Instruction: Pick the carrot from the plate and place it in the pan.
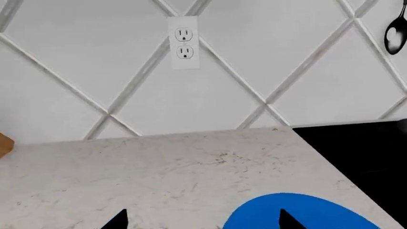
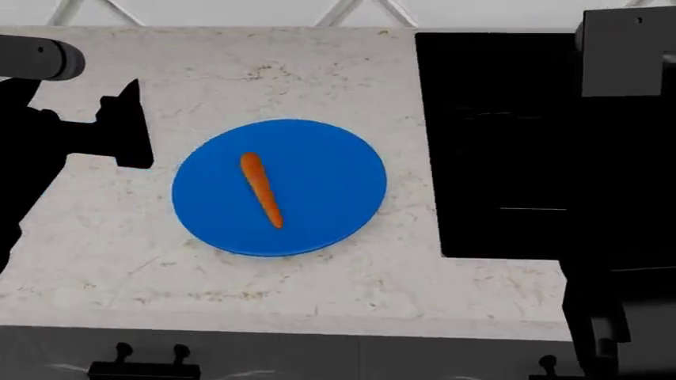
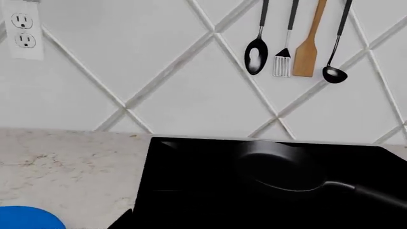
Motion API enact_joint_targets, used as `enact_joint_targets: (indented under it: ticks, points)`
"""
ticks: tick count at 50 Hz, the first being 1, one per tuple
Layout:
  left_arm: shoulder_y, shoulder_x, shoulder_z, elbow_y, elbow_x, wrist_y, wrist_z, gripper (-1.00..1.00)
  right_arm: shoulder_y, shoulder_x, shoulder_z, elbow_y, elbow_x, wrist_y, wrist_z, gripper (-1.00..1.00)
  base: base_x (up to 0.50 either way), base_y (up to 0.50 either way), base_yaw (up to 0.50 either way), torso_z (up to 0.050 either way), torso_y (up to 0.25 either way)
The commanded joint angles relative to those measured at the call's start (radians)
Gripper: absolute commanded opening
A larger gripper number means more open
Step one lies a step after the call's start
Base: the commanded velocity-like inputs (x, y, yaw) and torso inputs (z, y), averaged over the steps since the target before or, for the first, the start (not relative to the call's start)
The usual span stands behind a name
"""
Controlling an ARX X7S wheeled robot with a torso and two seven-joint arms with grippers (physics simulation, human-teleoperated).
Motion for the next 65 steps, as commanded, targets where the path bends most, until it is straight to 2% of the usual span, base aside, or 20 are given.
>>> enact_joint_targets:
  ticks: [1, 46, 57, 65]
  points:
    - [0.004, -0.002, -0.004, 0.02, -0.01, -0.016, -0.011, 1.0, -0.008, 0.003, -0.001, 0.003, 0.001, -0.007, 0.001, 1.0, 0.0, 0.5, 0.0, 0.0, 0.0]
    - [0.003, -0.002, 0.013, 0.013, -0.018, -0.008, -0.02, 1.0, -0.032, 0.015, 0.007, -0.004, 0.021, -0.017, 0.001, 1.0, 0.0, 0.5, 0.0, 0.0, 0.0]
    - [0.01, -0.005, 0.004, 0.026, -0.03, -0.017, -0.028, 1.0, -0.03, 0.002, 0.021, 0.004, 0.03, -0.025, 0.009, 1.0, 0.0, 0.0, 0.0, 0.0, 0.0]
    - [0.011, -0.002, 0.001, 0.038, -0.039, -0.028, -0.036, 1.0, -0.028, 0.007, 0.019, -0.007, 0.032, -0.013, 0.013, 1.0, 0.4, 0.0, 0.0, 0.0, 0.0]
